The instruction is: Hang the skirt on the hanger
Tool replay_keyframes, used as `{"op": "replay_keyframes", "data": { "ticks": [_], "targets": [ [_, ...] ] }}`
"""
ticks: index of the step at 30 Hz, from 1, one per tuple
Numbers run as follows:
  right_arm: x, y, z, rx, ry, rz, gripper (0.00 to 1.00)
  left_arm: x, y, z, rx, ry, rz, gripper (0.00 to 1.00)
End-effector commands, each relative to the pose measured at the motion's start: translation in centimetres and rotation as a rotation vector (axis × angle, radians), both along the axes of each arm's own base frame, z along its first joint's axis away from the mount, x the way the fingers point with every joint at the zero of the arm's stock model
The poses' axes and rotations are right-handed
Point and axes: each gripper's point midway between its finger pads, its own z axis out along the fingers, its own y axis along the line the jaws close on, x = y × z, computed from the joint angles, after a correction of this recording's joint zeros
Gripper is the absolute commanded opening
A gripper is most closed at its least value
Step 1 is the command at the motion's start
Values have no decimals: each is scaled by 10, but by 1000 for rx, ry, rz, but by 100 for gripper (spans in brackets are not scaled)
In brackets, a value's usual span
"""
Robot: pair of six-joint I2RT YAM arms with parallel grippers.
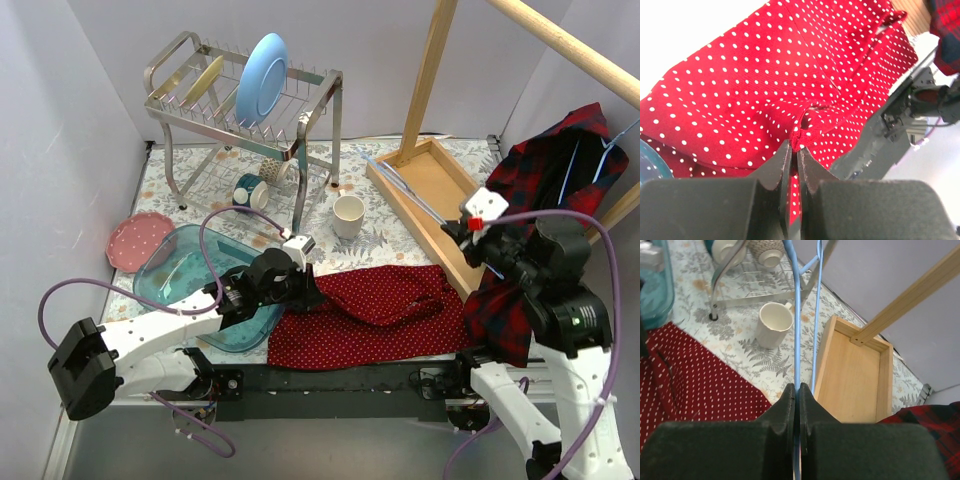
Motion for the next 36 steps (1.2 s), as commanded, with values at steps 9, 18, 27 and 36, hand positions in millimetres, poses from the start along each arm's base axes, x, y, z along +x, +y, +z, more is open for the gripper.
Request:
{"op": "replay_keyframes", "data": {
  "ticks": [9, 18, 27, 36],
  "targets": [
    [-86, 5, -23, -151, -49, 261, 1, 18, 2, -6, 25, -49, 76, 0],
    [-116, 8, -22, -161, -75, 318, 1, 21, 11, -15, 30, -28, 145, 0],
    [-123, 22, -23, -105, 29, 421, 1, 18, 13, -17, -1, -2, 175, 23],
    [-115, 34, -32, -47, 178, 526, 1, 15, 27, 29, -57, -45, 219, 53]
  ]
}}
